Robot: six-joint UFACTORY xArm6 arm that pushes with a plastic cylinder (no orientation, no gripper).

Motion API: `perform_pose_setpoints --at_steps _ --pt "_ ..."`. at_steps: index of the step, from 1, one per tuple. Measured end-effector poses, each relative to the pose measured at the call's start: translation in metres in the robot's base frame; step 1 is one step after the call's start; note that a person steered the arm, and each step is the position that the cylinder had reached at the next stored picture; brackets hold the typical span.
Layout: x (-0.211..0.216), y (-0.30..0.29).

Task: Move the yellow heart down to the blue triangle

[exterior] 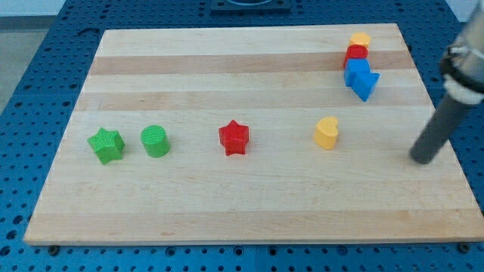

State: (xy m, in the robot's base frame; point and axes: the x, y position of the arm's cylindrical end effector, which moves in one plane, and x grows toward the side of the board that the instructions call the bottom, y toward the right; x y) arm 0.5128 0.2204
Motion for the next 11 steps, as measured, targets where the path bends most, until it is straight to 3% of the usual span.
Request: perform_pose_setpoints --at_steps 2,3,4,5,6,7,8,9,10,11 --pt "0.0 -0.136" --pt "-0.016 -0.164" --pt "-0.051 -0.146" --pt "-0.059 -0.085" --pt "-0.059 -0.086" --pt "-0.057 -0.125" --pt "-0.033 -0.135" --pt "-0.001 -0.122" --pt "0.001 -0.085" --pt "-0.026 -0.074"
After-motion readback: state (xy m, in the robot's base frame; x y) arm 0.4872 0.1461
